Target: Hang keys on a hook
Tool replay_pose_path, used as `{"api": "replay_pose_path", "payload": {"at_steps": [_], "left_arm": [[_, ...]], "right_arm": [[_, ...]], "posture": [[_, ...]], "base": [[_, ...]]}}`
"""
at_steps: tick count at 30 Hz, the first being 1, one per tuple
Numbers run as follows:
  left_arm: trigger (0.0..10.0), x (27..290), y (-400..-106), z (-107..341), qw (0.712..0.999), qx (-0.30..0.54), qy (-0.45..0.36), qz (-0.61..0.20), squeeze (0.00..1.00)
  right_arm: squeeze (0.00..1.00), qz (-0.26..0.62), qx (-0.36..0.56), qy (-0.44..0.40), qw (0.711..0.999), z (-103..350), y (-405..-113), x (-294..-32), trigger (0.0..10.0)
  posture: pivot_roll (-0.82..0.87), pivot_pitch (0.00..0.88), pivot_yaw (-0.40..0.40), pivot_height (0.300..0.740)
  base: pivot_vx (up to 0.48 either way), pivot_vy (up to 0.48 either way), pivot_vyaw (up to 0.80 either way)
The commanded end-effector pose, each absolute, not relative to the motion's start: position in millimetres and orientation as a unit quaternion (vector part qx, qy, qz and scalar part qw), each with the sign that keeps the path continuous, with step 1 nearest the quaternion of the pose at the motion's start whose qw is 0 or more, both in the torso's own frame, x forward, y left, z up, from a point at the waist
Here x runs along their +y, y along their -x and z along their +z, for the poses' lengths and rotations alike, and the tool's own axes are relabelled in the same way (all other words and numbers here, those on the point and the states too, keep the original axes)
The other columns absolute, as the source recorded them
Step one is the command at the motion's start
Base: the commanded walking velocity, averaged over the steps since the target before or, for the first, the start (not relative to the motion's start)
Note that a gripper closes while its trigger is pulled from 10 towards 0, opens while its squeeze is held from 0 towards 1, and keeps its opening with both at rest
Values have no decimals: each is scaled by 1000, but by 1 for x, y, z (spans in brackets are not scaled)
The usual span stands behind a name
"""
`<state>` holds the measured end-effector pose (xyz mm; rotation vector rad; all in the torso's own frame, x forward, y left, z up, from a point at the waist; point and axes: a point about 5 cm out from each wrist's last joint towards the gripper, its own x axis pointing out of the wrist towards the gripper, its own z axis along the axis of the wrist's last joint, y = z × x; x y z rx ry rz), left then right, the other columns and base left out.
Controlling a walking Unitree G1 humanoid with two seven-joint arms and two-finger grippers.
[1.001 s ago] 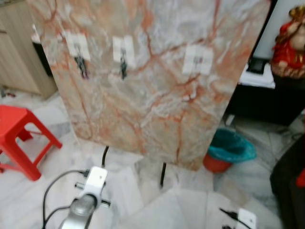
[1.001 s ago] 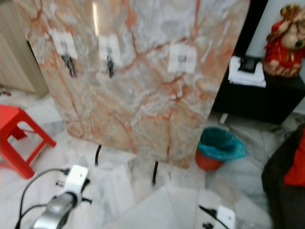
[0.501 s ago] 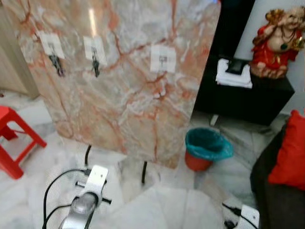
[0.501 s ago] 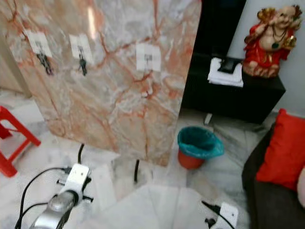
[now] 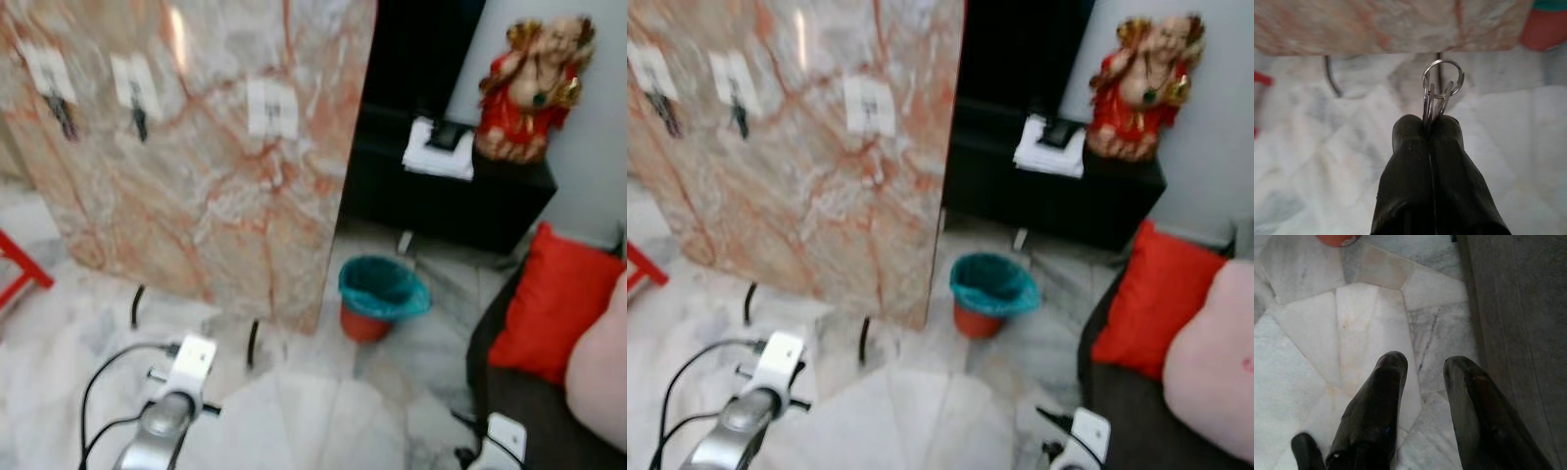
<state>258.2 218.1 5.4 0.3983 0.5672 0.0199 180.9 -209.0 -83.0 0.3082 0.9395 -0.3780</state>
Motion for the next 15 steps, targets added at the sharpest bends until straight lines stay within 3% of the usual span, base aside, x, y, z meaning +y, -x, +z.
{"api": "replay_pose_path", "payload": {"at_steps": [1,5,7,15], "left_arm": [[10000,212,-265,13,948,249,-198,13,0],[10000,210,-273,26,961,210,-176,32,0],[10000,205,-278,42,974,150,-169,33,0],[10000,199,-277,76,981,35,-181,62,0]], "right_arm": [[0,-189,446,-143,863,-82,-180,-215,10000],[0,-186,448,-139,863,-82,-181,-215,10000],[0,-183,450,-136,864,-82,-181,-214,10000],[0,-182,457,-127,861,-83,-179,-217,10000]], "posture": [[85,0,-79,740],[82,0,-77,740],[76,0,-77,740],[74,0,-85,740]], "base": [[0,0,0],[0,0,0],[0,0,0],[0,0,0]]}}
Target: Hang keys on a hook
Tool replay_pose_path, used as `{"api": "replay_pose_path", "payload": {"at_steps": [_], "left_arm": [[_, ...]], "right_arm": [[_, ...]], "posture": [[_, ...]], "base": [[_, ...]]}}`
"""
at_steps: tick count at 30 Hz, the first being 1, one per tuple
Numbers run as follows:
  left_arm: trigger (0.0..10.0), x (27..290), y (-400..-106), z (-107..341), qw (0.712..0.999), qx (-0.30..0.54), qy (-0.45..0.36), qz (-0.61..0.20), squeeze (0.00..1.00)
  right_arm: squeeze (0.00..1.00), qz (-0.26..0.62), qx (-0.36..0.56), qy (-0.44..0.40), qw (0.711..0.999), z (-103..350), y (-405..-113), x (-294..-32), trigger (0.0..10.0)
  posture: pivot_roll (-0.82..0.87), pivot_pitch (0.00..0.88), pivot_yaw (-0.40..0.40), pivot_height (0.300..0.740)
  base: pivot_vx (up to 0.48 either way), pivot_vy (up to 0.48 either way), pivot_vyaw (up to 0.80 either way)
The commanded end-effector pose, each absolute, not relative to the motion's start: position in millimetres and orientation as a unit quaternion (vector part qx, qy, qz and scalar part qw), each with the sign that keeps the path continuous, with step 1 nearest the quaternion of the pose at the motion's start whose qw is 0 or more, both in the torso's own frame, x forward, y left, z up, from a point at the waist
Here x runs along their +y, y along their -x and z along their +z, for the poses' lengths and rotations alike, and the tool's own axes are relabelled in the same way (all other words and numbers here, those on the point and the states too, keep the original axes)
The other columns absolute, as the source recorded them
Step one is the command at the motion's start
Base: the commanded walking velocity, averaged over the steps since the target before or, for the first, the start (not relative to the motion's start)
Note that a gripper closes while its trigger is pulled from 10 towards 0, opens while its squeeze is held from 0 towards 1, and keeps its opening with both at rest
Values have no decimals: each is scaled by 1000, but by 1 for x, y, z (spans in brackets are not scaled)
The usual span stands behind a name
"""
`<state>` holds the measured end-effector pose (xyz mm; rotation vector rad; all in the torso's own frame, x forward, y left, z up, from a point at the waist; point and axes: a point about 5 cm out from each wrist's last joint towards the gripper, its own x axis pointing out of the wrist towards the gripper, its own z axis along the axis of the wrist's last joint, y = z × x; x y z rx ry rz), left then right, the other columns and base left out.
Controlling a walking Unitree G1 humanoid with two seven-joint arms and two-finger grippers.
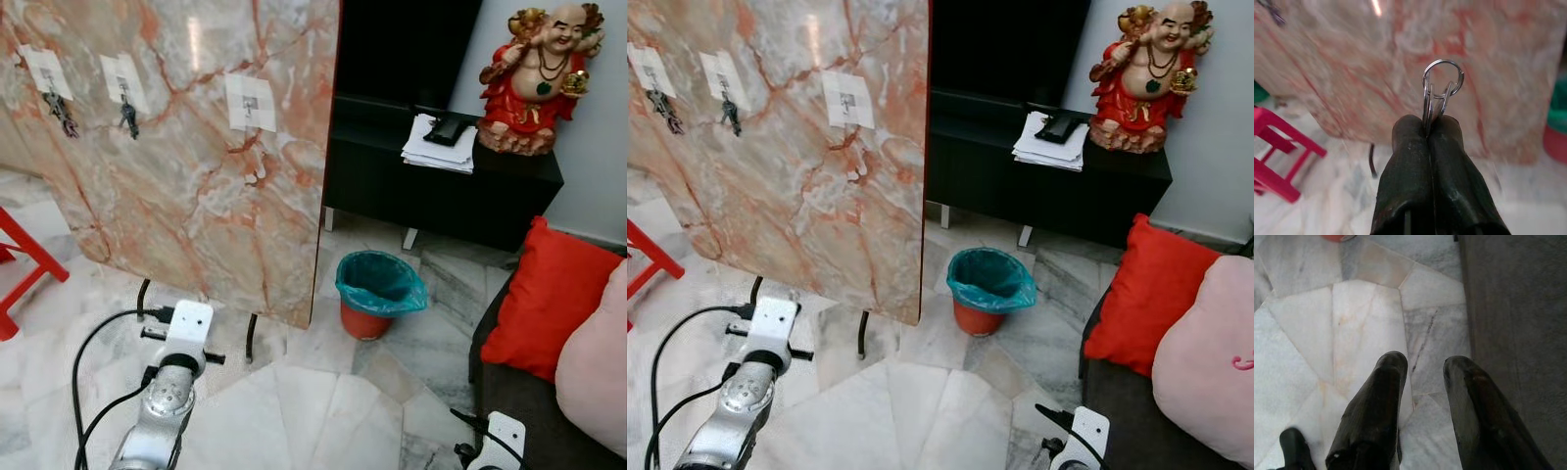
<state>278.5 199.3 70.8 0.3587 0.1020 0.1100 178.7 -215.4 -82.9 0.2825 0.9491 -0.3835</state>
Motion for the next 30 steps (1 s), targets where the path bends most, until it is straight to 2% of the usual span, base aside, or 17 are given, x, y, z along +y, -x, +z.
{"api": "replay_pose_path", "payload": {"at_steps": [1,5,22,30], "left_arm": [[10000,197,-276,80,982,19,-179,62,0],[10000,193,-275,89,985,-15,-165,55,0],[10000,191,-279,93,995,-3,-82,55,0],[10000,192,-280,95,995,-2,-88,49,0]], "right_arm": [[0,-183,457,-128,861,-83,-179,-218,10000],[0,-183,454,-128,863,-82,-178,-218,10000],[0,-164,459,-108,866,-82,-181,-216,10000],[0,-160,460,-103,867,-82,-181,-214,10000]], "posture": [[74,0,-87,740],[73,0,-93,740],[65,0,-86,740],[66,0,-86,740]], "base": [[0,0,0],[0,0,0],[0,0,0],[135,0,0]]}}
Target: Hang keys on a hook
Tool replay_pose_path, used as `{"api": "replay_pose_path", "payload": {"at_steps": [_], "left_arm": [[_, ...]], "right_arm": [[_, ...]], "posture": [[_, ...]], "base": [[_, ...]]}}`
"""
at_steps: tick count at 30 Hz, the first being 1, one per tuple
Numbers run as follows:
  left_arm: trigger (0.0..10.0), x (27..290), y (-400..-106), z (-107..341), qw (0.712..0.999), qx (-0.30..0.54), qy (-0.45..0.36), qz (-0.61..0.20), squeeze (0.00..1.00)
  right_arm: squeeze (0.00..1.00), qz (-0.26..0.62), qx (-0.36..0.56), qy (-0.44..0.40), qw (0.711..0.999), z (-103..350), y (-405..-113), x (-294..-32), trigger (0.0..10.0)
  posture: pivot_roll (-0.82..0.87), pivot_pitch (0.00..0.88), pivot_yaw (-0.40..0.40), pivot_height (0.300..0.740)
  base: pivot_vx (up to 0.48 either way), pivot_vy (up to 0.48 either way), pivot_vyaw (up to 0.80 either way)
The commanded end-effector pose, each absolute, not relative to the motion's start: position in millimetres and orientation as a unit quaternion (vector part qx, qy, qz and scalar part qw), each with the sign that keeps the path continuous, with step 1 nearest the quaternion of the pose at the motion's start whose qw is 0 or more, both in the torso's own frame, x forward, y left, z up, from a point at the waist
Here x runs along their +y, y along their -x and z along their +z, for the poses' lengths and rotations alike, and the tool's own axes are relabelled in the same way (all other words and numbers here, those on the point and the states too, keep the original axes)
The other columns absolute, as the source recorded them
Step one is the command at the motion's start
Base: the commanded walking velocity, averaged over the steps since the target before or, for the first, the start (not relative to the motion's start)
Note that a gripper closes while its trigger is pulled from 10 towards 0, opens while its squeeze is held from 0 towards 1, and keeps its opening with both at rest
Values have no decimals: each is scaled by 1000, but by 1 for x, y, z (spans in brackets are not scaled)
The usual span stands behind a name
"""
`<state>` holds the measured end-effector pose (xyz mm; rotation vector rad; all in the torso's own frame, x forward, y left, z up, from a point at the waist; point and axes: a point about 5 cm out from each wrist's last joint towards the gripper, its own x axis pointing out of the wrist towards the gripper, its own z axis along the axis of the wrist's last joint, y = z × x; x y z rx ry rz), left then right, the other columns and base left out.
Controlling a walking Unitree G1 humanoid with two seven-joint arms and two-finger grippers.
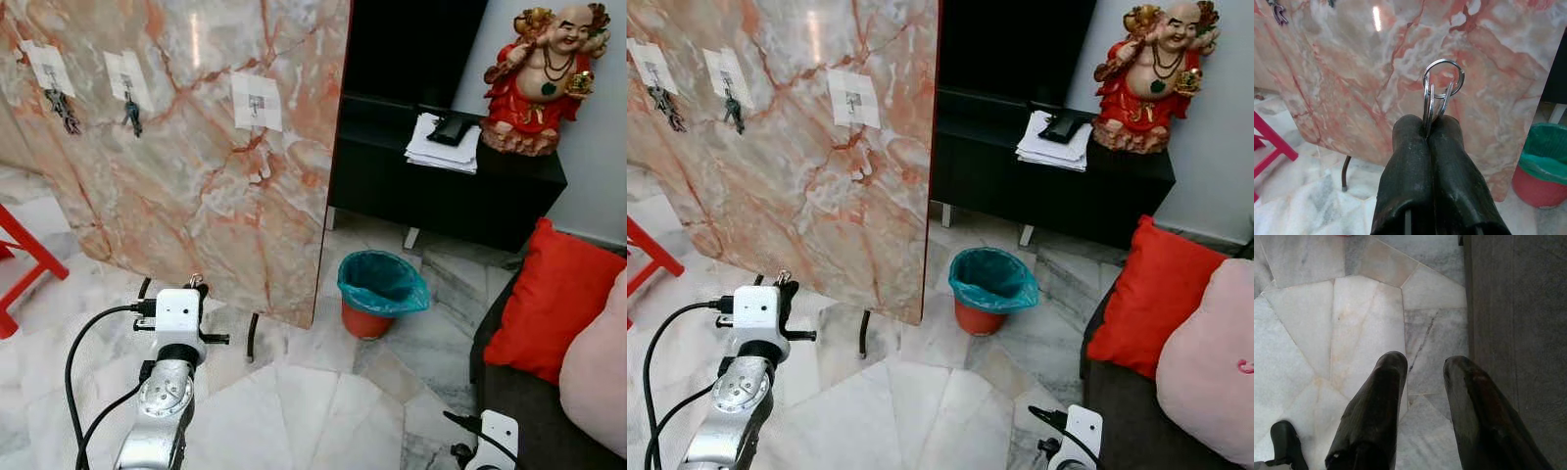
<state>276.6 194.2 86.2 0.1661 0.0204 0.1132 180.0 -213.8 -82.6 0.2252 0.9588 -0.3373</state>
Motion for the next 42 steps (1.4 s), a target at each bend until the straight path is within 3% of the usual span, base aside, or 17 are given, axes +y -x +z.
{"api": "replay_pose_path", "payload": {"at_steps": [1,42], "left_arm": [[10000,192,-280,95,995,-2,-88,49,0],[10000,193,-287,102,994,-5,-101,46,0]], "right_arm": [[0,-160,460,-103,867,-82,-181,-214,10000],[0,-143,458,-89,873,-81,-186,-207,10000]], "posture": [[66,0,-86,740],[75,0,-78,740]], "base": [[304,0,0],[349,0,35]]}}
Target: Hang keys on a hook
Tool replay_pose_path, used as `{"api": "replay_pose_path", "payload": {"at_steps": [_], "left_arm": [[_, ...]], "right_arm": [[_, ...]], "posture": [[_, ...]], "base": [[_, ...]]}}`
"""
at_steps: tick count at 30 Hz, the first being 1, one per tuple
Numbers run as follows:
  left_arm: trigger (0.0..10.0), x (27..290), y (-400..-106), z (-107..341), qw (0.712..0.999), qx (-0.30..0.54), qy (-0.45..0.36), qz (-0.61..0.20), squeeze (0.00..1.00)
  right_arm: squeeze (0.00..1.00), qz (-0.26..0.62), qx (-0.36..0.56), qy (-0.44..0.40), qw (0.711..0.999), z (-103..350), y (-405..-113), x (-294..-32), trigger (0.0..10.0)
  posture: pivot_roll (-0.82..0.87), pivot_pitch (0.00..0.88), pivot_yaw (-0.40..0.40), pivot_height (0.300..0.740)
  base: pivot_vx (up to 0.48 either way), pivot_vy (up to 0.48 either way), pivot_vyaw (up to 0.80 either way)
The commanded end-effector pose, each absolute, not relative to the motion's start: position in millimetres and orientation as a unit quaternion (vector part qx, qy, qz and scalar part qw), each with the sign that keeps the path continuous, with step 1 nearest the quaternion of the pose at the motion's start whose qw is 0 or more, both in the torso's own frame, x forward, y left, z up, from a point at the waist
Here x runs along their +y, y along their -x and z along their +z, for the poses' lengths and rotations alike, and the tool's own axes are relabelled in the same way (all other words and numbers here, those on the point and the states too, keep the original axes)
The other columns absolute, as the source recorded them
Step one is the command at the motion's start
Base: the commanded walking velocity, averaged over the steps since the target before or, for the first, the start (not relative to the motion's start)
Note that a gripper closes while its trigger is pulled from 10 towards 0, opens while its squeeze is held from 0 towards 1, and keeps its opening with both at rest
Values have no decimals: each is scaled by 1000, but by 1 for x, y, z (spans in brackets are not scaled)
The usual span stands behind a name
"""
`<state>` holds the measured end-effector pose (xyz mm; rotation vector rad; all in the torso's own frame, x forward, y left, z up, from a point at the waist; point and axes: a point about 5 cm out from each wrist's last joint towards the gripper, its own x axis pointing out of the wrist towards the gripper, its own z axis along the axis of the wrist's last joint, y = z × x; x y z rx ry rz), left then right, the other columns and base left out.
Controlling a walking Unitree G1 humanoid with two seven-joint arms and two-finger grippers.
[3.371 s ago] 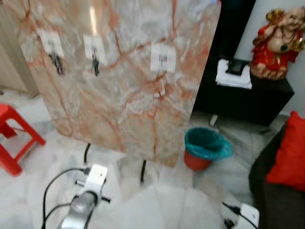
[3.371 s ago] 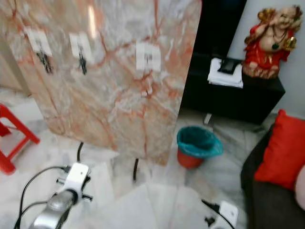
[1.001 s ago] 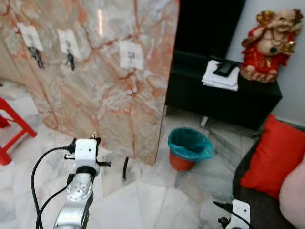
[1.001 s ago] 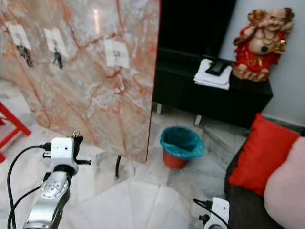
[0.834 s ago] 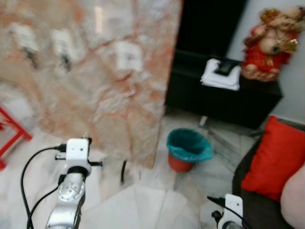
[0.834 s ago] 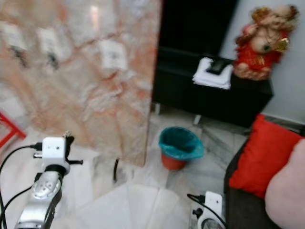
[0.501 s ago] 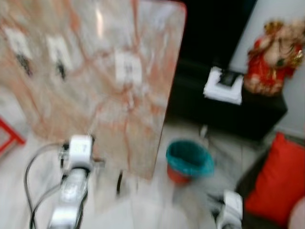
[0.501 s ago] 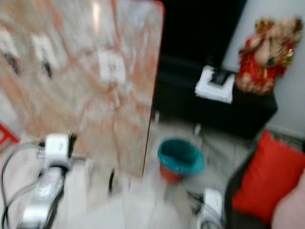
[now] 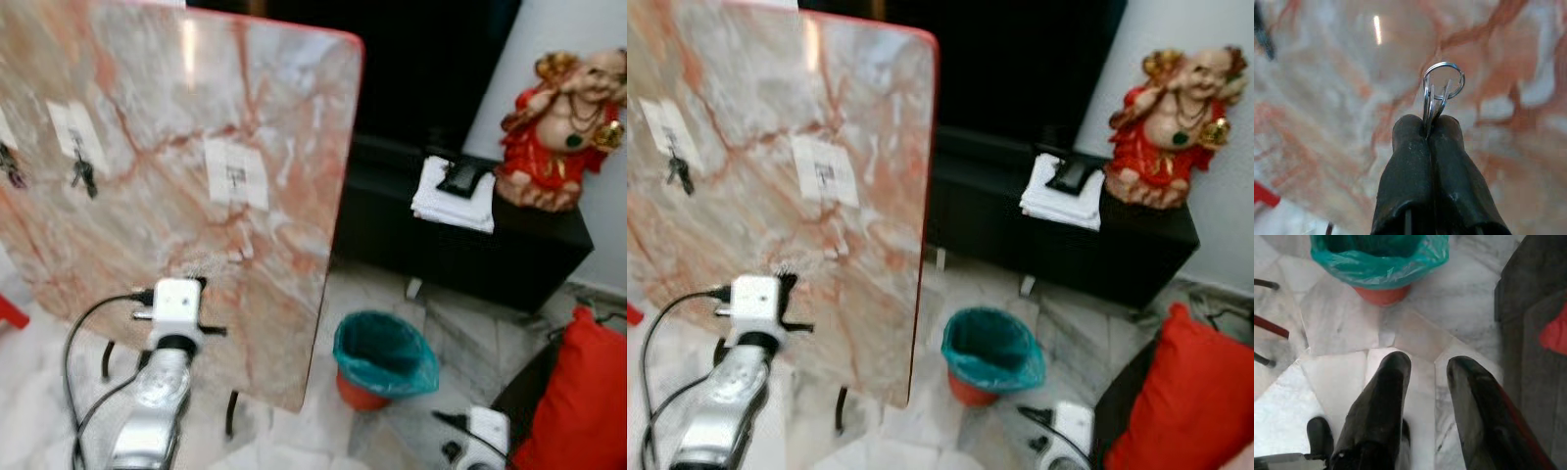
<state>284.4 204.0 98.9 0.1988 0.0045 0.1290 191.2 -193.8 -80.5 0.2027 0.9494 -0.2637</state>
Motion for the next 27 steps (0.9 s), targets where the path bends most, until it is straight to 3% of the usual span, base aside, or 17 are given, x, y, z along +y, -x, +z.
{"api": "replay_pose_path", "payload": {"at_steps": [1,27], "left_arm": [[10000,193,-287,102,994,-5,-101,46,0],[10000,178,-274,123,994,-70,-84,-3,0]], "right_arm": [[0,-143,458,-89,873,-81,-186,-207,10000],[0,-138,464,-85,871,-83,-182,-205,10000]], "posture": [[75,0,-77,740],[83,0,-73,740]], "base": [[356,0,0],[27,0,0]]}}
